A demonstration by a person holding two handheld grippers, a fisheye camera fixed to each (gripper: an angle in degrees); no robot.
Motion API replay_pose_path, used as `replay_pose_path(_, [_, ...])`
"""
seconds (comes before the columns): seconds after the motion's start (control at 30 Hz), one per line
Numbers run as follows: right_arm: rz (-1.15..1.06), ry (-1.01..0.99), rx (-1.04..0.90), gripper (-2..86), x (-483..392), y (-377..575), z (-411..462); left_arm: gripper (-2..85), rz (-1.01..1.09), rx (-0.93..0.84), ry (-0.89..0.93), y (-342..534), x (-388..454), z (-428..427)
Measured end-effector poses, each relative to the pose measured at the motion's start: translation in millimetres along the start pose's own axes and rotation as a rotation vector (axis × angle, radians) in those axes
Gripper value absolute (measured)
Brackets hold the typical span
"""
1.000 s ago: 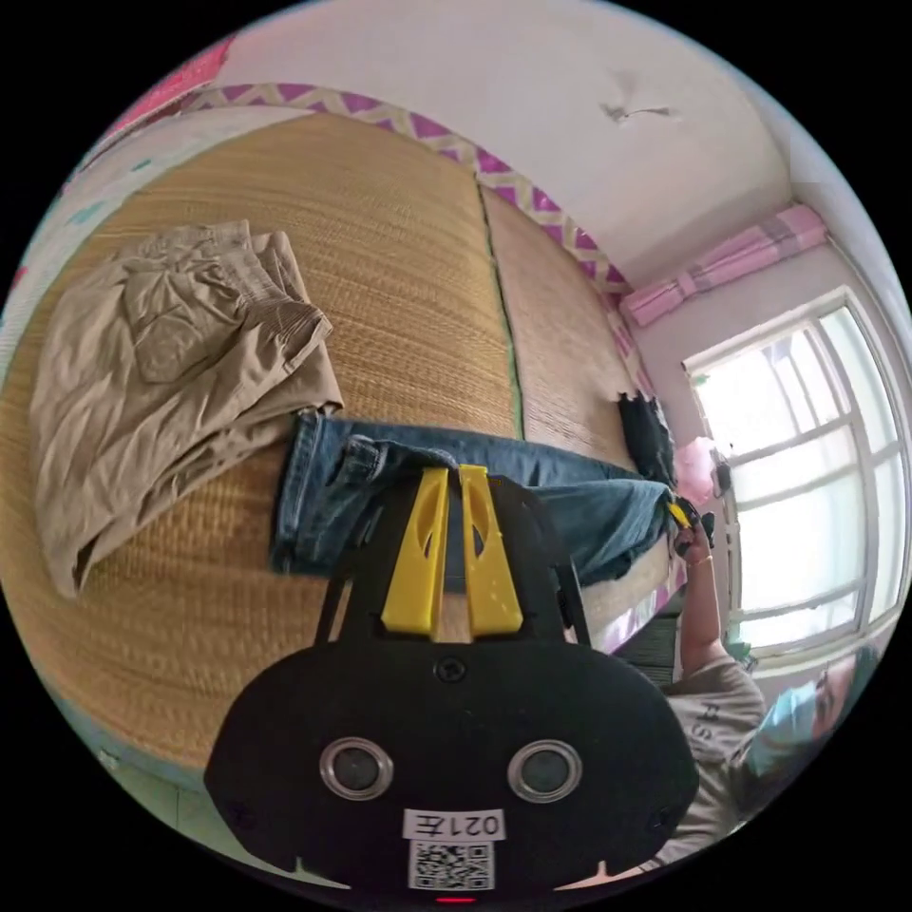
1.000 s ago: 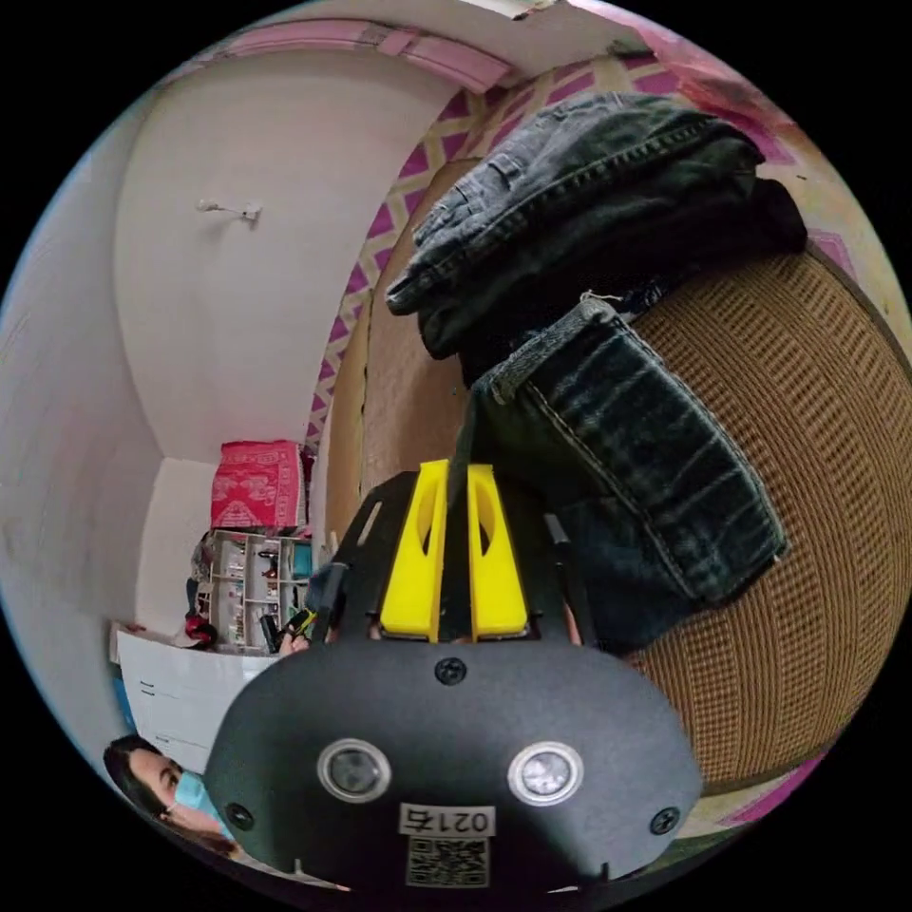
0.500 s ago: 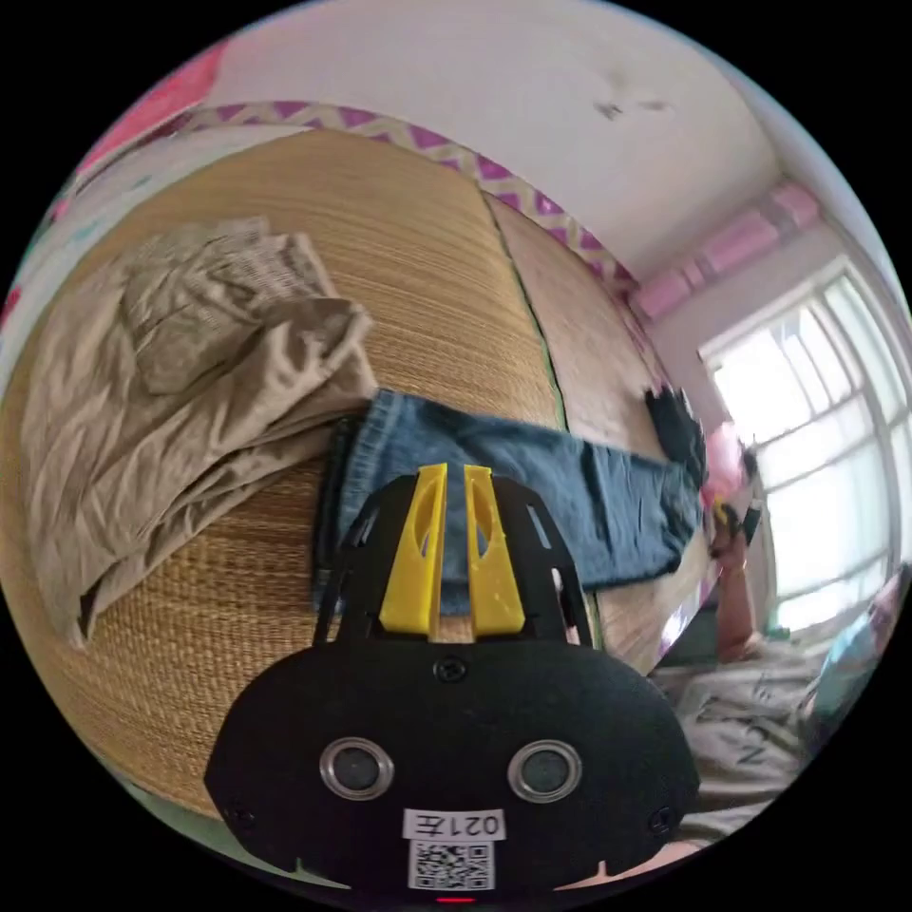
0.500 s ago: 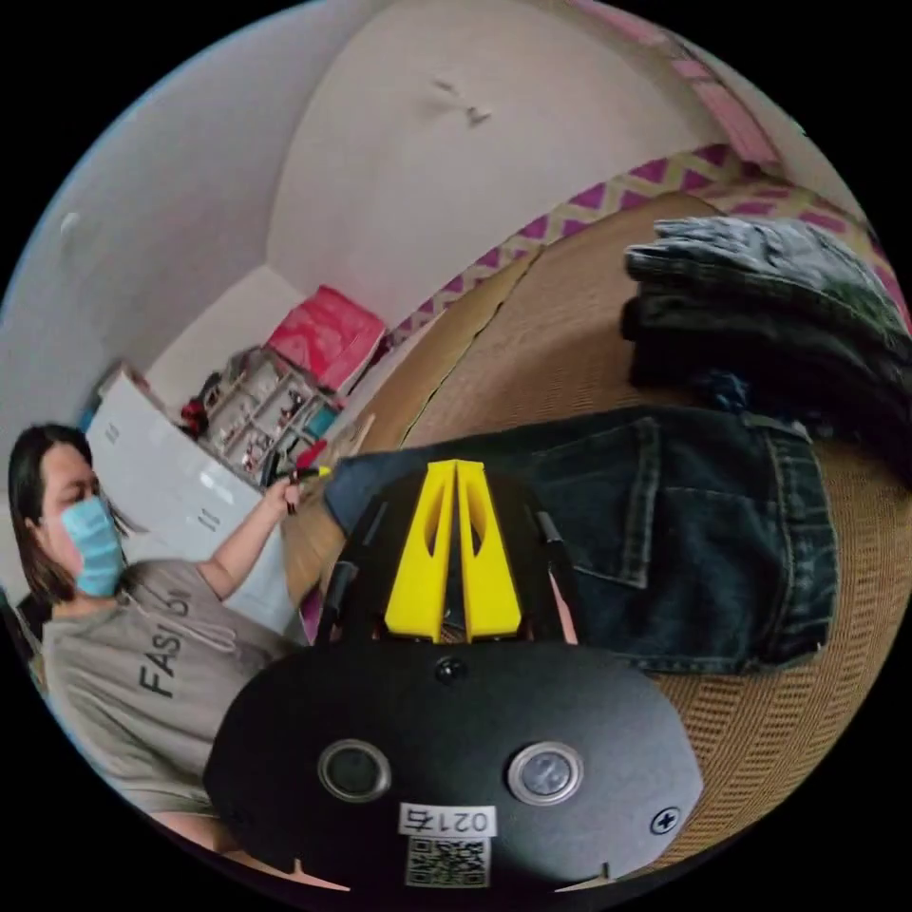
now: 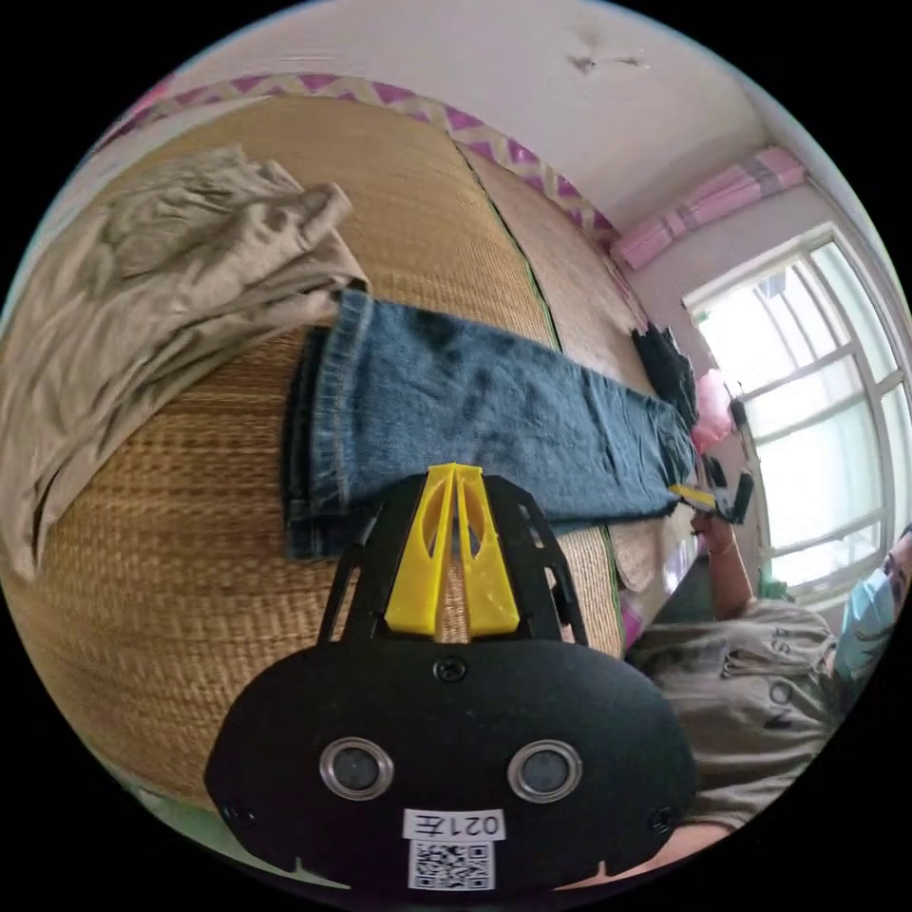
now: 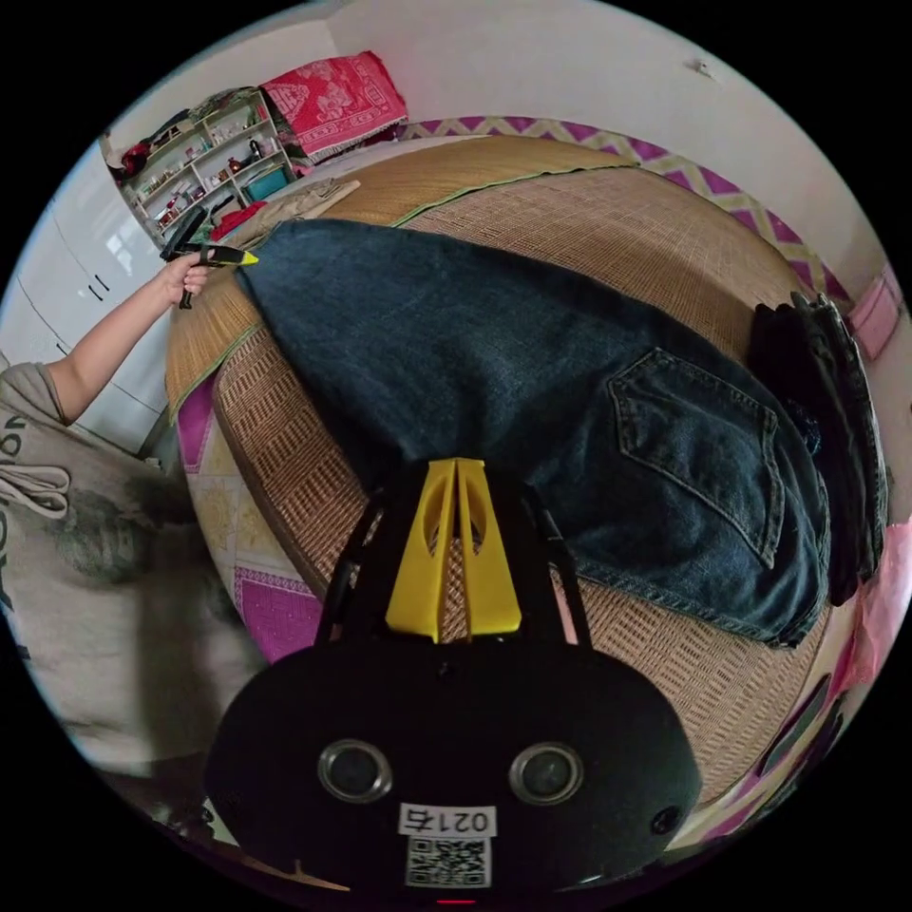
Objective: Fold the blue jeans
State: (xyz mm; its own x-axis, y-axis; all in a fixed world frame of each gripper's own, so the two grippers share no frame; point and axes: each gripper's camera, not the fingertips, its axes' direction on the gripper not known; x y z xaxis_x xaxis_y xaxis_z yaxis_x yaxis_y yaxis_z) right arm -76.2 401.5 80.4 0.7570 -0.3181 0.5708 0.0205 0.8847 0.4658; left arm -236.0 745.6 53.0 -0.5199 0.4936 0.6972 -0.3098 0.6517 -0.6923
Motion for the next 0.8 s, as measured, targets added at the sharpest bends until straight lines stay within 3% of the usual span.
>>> replay_pose_path(0.13, [0.110, -0.019, 0.192, -0.7, 6, 25, -49, 0.0, -0.153, 0.173, 0.074, 59, -40, -56])
replay_pose_path(0.37, [0.317, -0.196, 0.384, -0.6, 34, 88, -105, 11.5, -0.388, 0.214, 0.137, 130, -87, -85])
replay_pose_path(0.8, [0.367, -0.246, 0.467, -0.6, 59, 153, -146, 10.3, -0.533, 0.330, 0.151, 84, -109, -77])
